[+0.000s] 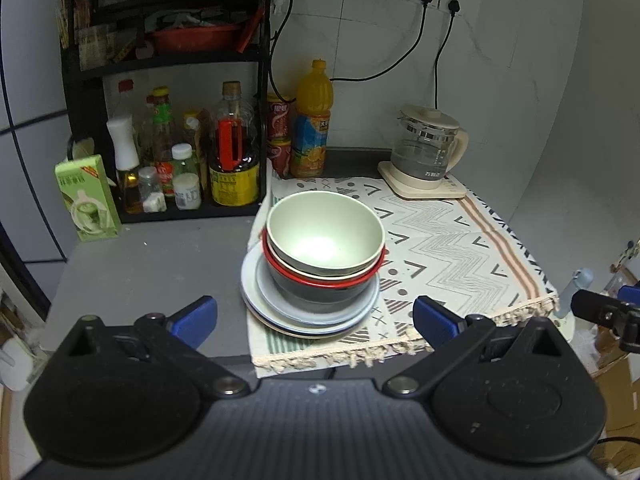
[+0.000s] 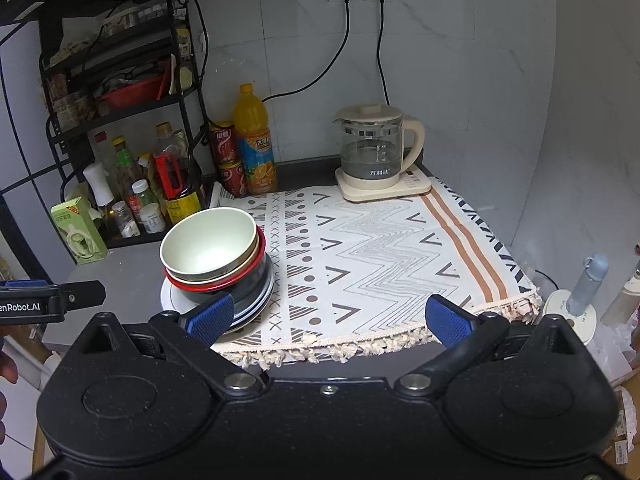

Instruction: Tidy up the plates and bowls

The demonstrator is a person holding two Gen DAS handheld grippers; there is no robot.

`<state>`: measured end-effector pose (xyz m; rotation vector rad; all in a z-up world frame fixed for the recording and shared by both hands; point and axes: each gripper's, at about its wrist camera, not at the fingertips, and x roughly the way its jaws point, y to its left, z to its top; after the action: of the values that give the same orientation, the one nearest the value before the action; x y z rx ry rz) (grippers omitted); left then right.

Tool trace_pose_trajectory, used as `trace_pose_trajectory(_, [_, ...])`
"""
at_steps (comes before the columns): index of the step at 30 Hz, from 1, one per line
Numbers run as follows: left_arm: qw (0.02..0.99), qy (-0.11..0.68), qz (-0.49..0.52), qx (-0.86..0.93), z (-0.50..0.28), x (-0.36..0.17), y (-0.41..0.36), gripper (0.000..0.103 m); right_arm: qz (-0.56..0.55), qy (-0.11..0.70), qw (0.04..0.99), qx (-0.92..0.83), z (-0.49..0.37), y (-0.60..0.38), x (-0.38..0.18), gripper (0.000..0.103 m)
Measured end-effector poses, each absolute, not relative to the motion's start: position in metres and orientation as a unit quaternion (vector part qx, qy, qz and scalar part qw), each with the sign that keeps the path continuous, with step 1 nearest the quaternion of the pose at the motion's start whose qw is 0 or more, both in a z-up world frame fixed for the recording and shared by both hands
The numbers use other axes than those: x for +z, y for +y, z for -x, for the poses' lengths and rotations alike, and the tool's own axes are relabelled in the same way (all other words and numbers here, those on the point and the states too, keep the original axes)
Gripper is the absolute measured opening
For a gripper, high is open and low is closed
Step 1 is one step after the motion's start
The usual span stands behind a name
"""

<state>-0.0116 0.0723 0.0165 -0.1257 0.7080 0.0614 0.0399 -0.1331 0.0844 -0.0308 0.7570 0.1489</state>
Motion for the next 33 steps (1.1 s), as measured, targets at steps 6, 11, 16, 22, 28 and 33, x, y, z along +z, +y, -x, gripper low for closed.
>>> trace_pose_trajectory(6, [0.934,0.35,0.063,0.028,0.011,0.017,0.074,0.103,0.013,0.374,0.924,0.083,-0.04,-0.132,0.083,0.103])
trace_pose_trajectory(11, [0.932,0.354,0.072,0.024,0.009,0.016,0.075,0.103,0.03,0.37,0.925,0.085,-0.039,-0.127,0.081,0.103])
trace_pose_trajectory(16, [0.931,0.356,0.073,0.025,0.006,0.016,0.074,0.103,0.033,0.375,0.922,0.09,-0.04,-0.126,0.08,0.103])
trace_pose_trajectory(22, [0.93,0.36,0.069,0.022,0.006,0.013,0.071,0.103,0.026,0.384,0.918,0.096,-0.04,-0.129,0.077,0.103])
trace_pose_trajectory(28, [0.929,0.363,0.067,0.019,0.006,0.011,0.068,0.103,0.023,0.388,0.917,0.095,-0.039,-0.132,0.077,0.103])
trace_pose_trajectory(33, [0.929,0.363,0.064,0.015,0.006,0.011,0.066,0.103,0.017,0.392,0.915,0.094,-0.037,-0.136,0.076,0.103])
